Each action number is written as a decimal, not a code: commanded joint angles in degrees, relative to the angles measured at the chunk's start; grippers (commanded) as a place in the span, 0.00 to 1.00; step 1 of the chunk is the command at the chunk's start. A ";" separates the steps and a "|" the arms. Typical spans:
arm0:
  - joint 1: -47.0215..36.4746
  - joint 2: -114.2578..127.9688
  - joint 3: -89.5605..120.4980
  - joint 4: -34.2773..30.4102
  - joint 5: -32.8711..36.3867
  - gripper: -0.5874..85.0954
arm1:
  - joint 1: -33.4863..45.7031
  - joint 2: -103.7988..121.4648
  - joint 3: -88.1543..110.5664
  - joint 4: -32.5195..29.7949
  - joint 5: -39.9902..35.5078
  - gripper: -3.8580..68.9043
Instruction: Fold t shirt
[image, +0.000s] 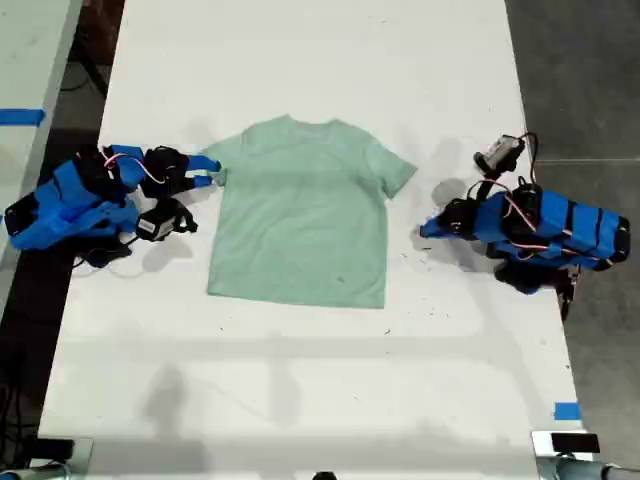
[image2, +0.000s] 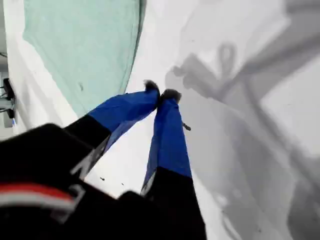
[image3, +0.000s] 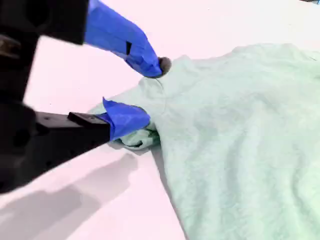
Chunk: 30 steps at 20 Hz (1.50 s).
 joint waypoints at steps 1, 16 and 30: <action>-0.79 0.53 -0.26 0.18 -1.67 0.15 | -0.53 0.44 2.90 -0.70 0.97 0.08; -0.79 0.53 -0.26 0.18 -1.67 0.15 | 35.51 -87.19 -61.00 -13.80 -36.91 0.33; -0.79 0.53 -0.26 0.18 -1.67 0.15 | 19.16 -108.81 -106.35 5.45 -36.04 0.08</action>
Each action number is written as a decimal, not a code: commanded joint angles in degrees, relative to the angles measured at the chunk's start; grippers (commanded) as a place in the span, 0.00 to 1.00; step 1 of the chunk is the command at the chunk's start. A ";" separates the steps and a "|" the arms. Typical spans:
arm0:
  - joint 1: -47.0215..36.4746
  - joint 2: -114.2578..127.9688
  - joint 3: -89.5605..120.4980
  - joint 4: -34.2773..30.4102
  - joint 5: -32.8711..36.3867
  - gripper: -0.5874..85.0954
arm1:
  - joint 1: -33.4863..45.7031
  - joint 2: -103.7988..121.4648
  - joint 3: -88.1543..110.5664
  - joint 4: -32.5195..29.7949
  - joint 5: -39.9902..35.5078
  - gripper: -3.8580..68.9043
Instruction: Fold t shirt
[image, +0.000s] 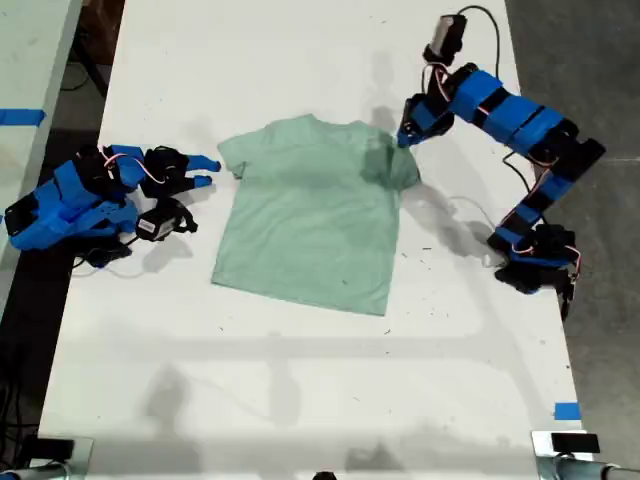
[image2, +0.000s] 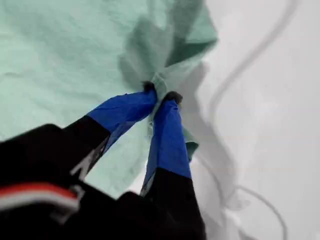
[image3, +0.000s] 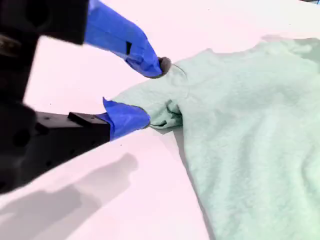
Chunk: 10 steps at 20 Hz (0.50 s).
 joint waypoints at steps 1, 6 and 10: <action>-0.79 0.53 -0.26 0.18 -1.67 0.15 | -12.83 -5.63 -13.80 0.53 3.25 0.08; -0.79 0.53 -0.26 0.18 -1.67 0.15 | -25.75 -14.94 -24.17 5.01 8.70 0.26; -0.79 0.53 -0.26 0.18 -1.67 0.15 | -10.28 17.31 1.23 11.78 9.23 0.25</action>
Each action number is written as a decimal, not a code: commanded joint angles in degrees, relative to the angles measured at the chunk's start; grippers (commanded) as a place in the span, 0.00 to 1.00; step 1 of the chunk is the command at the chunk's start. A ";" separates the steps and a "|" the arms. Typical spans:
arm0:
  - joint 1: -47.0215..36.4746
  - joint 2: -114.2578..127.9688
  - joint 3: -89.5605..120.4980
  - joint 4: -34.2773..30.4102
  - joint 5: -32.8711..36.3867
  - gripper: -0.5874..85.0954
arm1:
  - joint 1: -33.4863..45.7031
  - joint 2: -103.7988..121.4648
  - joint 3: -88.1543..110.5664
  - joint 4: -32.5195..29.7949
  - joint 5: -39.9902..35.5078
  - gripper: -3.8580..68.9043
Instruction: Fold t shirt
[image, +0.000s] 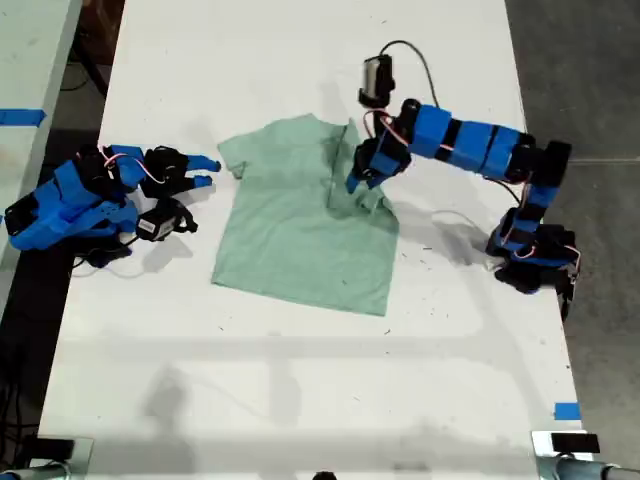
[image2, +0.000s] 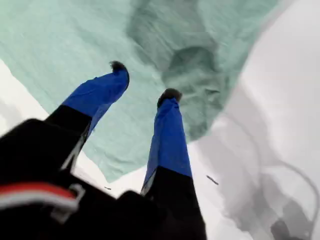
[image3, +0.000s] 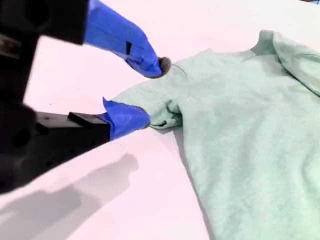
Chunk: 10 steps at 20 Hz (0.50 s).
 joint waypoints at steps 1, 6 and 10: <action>-0.79 0.53 -0.26 0.18 -1.67 0.15 | 11.16 29.79 17.49 1.32 -0.18 0.24; -0.79 0.53 -0.26 0.18 -1.67 0.15 | 5.19 63.72 55.81 -6.33 7.56 0.06; -0.79 0.53 -0.26 0.18 -1.67 0.15 | -5.62 90.26 83.50 -17.14 14.94 0.06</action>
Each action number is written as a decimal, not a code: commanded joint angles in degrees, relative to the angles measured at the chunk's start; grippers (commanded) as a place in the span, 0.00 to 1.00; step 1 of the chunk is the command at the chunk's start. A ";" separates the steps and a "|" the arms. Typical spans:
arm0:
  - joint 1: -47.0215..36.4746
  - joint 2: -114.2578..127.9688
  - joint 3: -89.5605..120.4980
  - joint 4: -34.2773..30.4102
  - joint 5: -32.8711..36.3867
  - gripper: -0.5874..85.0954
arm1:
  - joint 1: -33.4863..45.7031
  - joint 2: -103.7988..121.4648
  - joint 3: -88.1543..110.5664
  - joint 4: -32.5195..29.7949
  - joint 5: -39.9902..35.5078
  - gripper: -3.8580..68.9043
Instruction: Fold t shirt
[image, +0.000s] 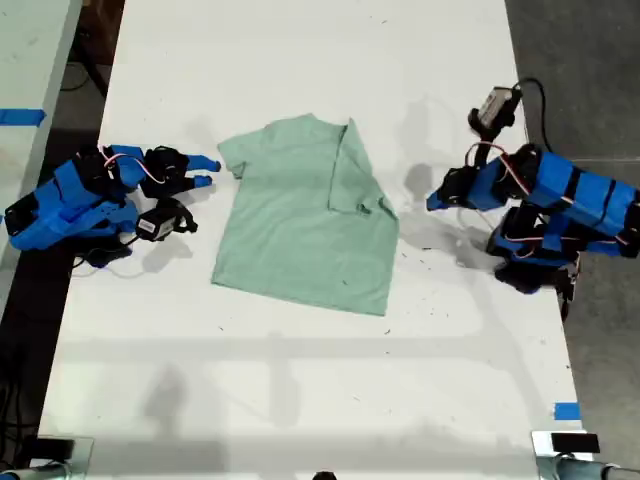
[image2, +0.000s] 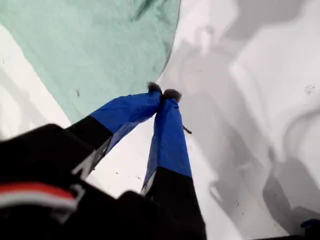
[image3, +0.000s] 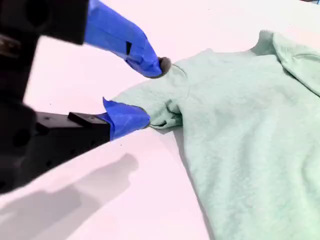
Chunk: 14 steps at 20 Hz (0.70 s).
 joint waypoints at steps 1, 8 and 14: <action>-0.79 0.53 -0.26 0.18 -1.67 0.15 | -3.87 19.69 13.71 -2.64 2.11 0.06; -0.79 0.53 -0.26 0.18 -1.67 0.15 | -3.78 32.96 28.30 0.35 -7.56 0.06; -0.79 0.53 -0.26 0.18 -1.67 0.15 | -2.46 33.05 30.76 -1.41 -5.71 0.17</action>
